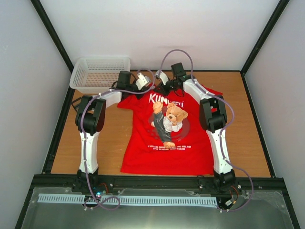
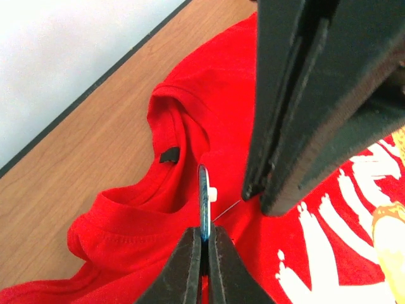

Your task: Pin the brooch onto the clothing

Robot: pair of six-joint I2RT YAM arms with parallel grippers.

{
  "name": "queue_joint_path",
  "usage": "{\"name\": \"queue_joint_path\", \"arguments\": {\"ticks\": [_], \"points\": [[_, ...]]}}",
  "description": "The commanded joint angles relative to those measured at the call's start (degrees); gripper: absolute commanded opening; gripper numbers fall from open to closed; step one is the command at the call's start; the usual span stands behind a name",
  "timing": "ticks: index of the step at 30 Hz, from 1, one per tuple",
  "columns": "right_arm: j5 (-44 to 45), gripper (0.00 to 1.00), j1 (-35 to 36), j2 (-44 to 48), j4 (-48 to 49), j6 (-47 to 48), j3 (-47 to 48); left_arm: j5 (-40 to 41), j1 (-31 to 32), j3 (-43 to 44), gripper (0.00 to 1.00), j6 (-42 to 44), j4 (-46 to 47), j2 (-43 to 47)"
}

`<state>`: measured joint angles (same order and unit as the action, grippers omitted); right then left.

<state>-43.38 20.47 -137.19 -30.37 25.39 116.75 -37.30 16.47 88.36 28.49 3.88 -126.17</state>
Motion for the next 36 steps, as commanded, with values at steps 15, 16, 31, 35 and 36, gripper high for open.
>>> {"name": "queue_joint_path", "arguments": {"ticks": [15,16,31,35,36], "points": [[0.14,0.03,-0.70,0.02,0.10,-0.40,2.48,-4.01,-0.04,-3.10,0.01,1.25,2.57,3.86],[0.13,0.03,-0.69,-0.16,0.13,-0.47,2.48,-4.20,-0.03,-2.94,0.01,1.09,2.69,4.03],[0.09,0.03,-0.69,-2.01,0.57,-1.49,3.39,-8.43,-0.03,-2.83,0.01,-1.10,3.00,4.75],[0.06,0.03,-0.72,-2.28,0.36,-1.24,3.34,-8.96,-0.11,-2.59,0.01,-2.03,3.58,4.80],[0.12,0.03,-0.70,-2.37,0.35,-1.29,3.26,-9.09,-0.16,-2.31,0.01,-2.21,3.59,4.74]]}}
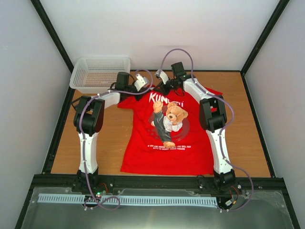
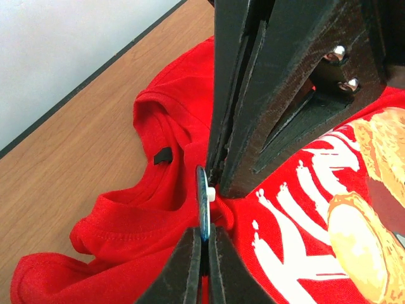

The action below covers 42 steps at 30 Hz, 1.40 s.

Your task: Pin the brooch onto the clothing

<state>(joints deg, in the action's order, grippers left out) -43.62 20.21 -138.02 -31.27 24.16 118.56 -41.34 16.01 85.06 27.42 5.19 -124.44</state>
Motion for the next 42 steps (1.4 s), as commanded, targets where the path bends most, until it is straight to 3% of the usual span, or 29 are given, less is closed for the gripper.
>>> {"name": "queue_joint_path", "arguments": {"ticks": [1,30,42], "points": [[0.47,0.03,-0.43,-1.67,1.27,-0.09,1.54,-5.25,0.33,1.31,0.01,-1.29,2.17,2.95],[2.07,0.03,0.10,-2.61,4.54,-3.26,1.49,-15.43,0.40,6.10,0.01,-9.69,-0.43,0.71],[4.95,0.03,0.41,-0.72,8.28,-6.44,-1.11,-15.65,1.57,5.84,0.01,-11.20,-2.38,-0.26]]}}
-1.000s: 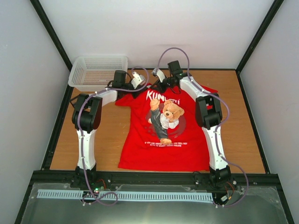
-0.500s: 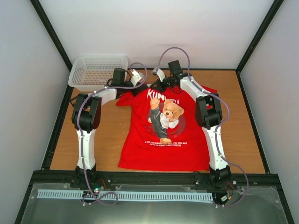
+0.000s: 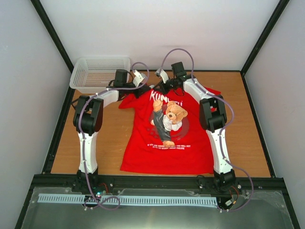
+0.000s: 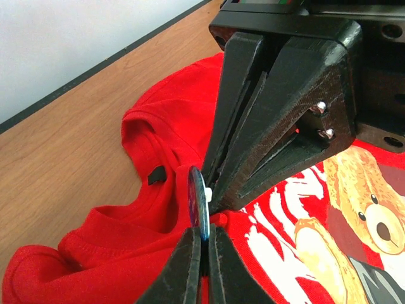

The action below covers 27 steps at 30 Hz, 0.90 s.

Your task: Pin the brooch onto the clothing

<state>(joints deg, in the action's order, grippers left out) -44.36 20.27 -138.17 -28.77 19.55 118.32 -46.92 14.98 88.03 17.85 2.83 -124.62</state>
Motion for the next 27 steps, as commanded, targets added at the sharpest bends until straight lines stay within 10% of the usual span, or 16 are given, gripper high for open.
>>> {"name": "queue_joint_path", "arguments": {"ticks": [1,27], "points": [[7.16,0.03,0.44,-0.46,6.06,-2.23,-1.12,-10.82,2.60,2.92,0.01,-2.50,0.25,-0.16],[19.94,0.03,3.36,3.43,22.48,-3.41,-14.33,-22.10,3.17,5.04,0.01,-13.13,-0.21,-1.59]]}}
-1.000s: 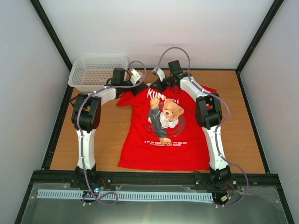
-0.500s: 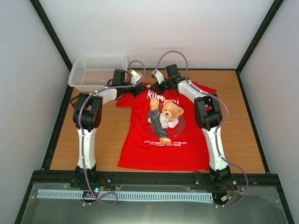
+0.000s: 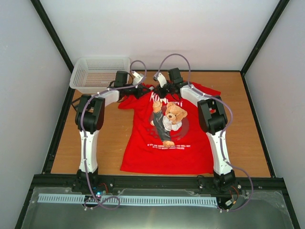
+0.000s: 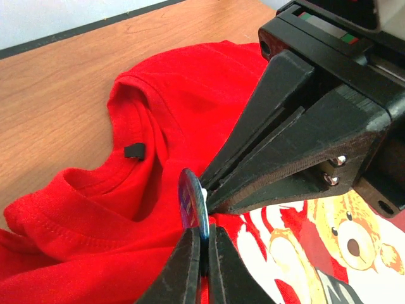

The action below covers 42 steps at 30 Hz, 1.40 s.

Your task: Pin the brooch onto the clothing

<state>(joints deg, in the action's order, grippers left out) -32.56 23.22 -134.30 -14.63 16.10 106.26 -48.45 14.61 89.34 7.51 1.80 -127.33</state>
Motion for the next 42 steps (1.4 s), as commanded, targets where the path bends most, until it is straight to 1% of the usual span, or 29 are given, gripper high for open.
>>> {"name": "queue_joint_path", "arguments": {"ticks": [1,4,8,12,17,21,24,28,33,35,39,42], "points": [[7.85,0.03,0.40,-0.17,8.91,-0.06,-2.68,-20.88,3.58,3.67,0.01,-3.11,0.90,1.09],[7.74,0.03,0.42,0.16,9.65,-0.09,-3.33,-20.86,3.58,3.25,0.01,-3.16,0.68,1.35],[7.29,0.03,-0.19,1.43,8.20,-0.68,-3.09,-17.58,3.22,2.77,0.01,-1.62,-0.80,1.58],[6.20,0.06,-1.74,2.43,1.17,-0.45,0.24,-17.21,1.84,3.00,0.01,-1.11,-1.62,1.01],[2.09,0.17,-4.06,4.74,-2.61,1.05,0.50,-17.59,0.78,4.54,0.01,0.01,-3.38,-0.58],[0.88,0.29,-5.05,6.92,-5.03,3.14,-0.72,-17.56,0.73,5.31,0.01,0.77,-4.46,-0.92],[-2.68,0.38,-5.66,8.76,-5.32,5.09,-2.72,-17.54,0.60,5.42,0.01,0.87,-4.69,-0.80],[-8.26,0.48,-5.92,11.45,-2.28,6.62,-7.24,-17.41,0.51,5.82,0.01,1.33,-5.31,-0.90],[-15.35,0.57,-6.00,13.30,-0.13,6.43,-9.97,-17.06,0.25,5.93,0.01,1.53,-5.78,-0.87],[-17.17,0.63,-6.00,14.23,0.55,6.84,-11.53,-16.88,0.16,6.01,0.01,1.80,-5.86,-0.82],[-18.76,0.64,-6.01,14.93,1.60,6.51,-13.59,-16.60,-0.09,6.60,0.01,1.90,-6.14,-1.19],[-18.14,0.65,-6.01,14.64,2.51,5.63,-14.56,-16.57,-0.20,6.80,0.01,2.04,-6.34,-1.19]]}}
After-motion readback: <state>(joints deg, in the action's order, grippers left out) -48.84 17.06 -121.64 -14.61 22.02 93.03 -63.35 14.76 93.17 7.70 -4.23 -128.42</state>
